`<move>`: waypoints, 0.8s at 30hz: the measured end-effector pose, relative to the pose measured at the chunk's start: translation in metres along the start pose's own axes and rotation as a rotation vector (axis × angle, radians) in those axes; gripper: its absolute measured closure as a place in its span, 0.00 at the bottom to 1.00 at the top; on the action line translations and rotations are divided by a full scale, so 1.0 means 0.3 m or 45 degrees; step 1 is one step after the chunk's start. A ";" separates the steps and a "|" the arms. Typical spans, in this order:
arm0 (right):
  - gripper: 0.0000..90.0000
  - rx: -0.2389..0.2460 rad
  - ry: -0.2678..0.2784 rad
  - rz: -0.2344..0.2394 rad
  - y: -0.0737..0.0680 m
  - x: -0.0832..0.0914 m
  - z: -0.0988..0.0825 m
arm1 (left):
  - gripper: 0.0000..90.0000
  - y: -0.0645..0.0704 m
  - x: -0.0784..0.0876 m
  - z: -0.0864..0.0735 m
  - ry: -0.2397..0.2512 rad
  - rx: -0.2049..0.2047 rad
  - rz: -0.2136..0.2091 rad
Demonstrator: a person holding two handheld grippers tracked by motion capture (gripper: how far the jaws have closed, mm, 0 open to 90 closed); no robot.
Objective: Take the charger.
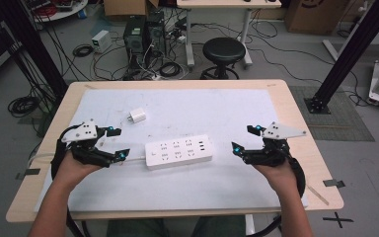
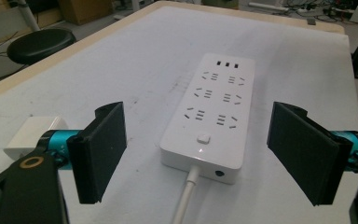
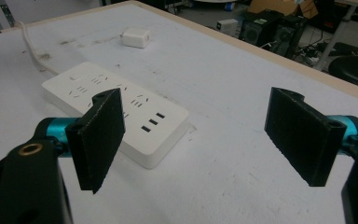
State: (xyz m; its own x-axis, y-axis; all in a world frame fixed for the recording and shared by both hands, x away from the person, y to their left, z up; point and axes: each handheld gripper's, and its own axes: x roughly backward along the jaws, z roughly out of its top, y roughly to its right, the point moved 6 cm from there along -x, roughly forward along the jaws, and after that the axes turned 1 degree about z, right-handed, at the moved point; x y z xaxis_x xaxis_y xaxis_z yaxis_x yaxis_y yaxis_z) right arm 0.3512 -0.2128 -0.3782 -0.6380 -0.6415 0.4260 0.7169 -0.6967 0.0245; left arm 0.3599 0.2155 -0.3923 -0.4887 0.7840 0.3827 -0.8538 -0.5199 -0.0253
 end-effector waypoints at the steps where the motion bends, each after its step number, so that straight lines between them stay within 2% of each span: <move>1: 0.23 0.003 -0.002 0.005 0.001 0.000 0.003 | 0.22 -0.003 -0.004 0.002 -0.006 -0.001 0.000; 5: 0.23 0.011 -0.001 0.008 0.003 0.005 0.018 | 0.22 -0.030 -0.021 0.021 -0.007 0.002 0.030; 7: 0.23 0.004 -0.007 0.008 0.004 0.010 0.018 | 0.22 -0.066 -0.039 0.038 -0.028 0.009 0.065; 9: 0.23 0.006 -0.008 0.008 0.008 0.015 0.016 | 0.22 -0.079 -0.046 0.046 -0.031 0.010 0.067; 13: 0.23 0.006 -0.006 0.005 0.019 0.018 0.011 | 0.22 -0.175 -0.084 0.088 -0.082 -0.022 0.106; 14: 0.23 -0.008 -0.011 0.007 0.018 0.018 0.007 | 0.22 -0.175 -0.084 0.088 -0.082 -0.022 0.106; 15: 0.23 -0.011 -0.010 0.009 0.019 0.018 0.004 | 0.22 -0.215 -0.107 0.103 -0.101 -0.012 0.124; 16: 0.21 -0.003 -0.004 0.014 0.020 0.018 0.002 | 0.22 -0.215 -0.107 0.103 -0.101 -0.012 0.124; 17: 0.20 -0.010 -0.005 0.016 0.020 0.018 -0.001 | 0.22 -0.236 -0.118 0.111 -0.112 -0.015 0.119; 18: 0.20 -0.008 -0.003 0.020 0.021 0.019 -0.002 | 0.22 -0.275 -0.145 0.124 -0.129 -0.008 0.122; 20: 0.20 -0.012 -0.005 0.010 0.021 0.021 -0.006 | 0.22 -0.315 -0.174 0.131 -0.147 -0.005 0.118; 21: 0.20 -0.015 -0.007 0.007 0.020 0.021 -0.009 | 0.22 -0.315 -0.174 0.131 -0.147 -0.005 0.118; 22: 0.20 -0.015 -0.007 0.007 0.020 0.021 -0.009 | 0.22 -0.334 -0.189 0.131 -0.155 -0.003 0.122; 24: 0.20 -0.021 -0.022 0.003 0.014 0.018 -0.016 | 0.22 -0.373 -0.219 0.125 -0.178 0.025 0.116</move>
State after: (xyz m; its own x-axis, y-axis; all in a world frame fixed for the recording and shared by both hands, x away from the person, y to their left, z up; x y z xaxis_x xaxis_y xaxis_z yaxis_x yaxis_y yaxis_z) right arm 0.3495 -0.2208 -0.3801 -0.6311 -0.6376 0.4418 0.7137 -0.7004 0.0085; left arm 0.4944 0.2095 -0.3801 -0.5333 0.6791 0.5044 -0.8027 -0.5945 -0.0483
